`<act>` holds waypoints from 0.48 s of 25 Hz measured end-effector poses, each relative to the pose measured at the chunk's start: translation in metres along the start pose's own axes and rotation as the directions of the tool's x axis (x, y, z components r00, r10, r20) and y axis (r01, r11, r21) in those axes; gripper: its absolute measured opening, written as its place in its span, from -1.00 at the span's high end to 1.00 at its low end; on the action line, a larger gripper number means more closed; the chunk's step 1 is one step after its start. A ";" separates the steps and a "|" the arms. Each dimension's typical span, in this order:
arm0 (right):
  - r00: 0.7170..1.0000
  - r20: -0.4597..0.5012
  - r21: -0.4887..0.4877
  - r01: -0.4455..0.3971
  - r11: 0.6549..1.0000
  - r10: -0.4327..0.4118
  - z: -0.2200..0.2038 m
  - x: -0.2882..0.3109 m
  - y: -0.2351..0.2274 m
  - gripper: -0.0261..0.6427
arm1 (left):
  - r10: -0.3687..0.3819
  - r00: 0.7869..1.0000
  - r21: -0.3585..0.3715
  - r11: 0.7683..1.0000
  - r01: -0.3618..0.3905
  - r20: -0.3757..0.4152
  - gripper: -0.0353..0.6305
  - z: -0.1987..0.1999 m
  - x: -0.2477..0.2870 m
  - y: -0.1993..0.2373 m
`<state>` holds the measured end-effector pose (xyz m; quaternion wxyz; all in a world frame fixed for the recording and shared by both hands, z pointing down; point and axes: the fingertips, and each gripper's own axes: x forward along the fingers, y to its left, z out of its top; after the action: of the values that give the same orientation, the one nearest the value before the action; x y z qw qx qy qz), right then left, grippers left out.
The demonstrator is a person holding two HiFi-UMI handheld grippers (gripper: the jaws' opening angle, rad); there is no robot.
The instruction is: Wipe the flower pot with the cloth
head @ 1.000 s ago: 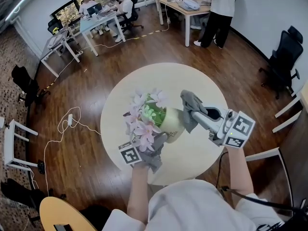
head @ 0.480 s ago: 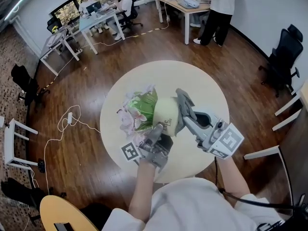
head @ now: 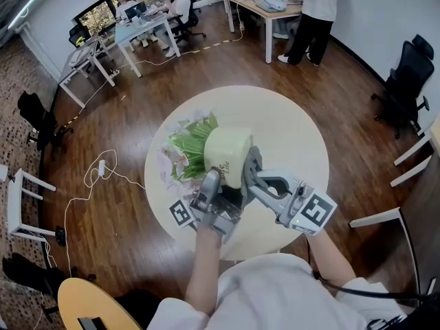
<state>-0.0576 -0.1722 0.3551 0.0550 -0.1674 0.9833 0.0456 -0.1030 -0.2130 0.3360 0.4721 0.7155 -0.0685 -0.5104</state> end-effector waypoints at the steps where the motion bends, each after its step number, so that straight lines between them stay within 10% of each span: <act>1: 1.000 0.006 0.015 0.003 1.000 -0.003 -0.001 -0.004 -0.005 0.90 | -0.013 1.000 0.007 1.000 0.013 -0.003 -0.52 0.000 0.000 -0.002; 6: 0.981 0.133 0.239 0.109 0.965 -0.143 0.010 -0.036 -0.074 0.90 | -0.071 0.993 0.047 0.996 0.075 -0.095 -0.52 -0.012 0.005 -0.019; 12: 0.975 0.222 0.461 -0.104 0.881 -0.001 -0.001 -0.021 -0.075 0.90 | -0.142 0.987 0.047 0.988 0.146 -0.072 -0.52 -0.015 0.015 -0.028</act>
<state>-0.0126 -0.2357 0.3535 0.1988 -0.1166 0.9573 -0.1748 -0.0949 -0.1975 0.3062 0.4173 0.7477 -0.0137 -0.5163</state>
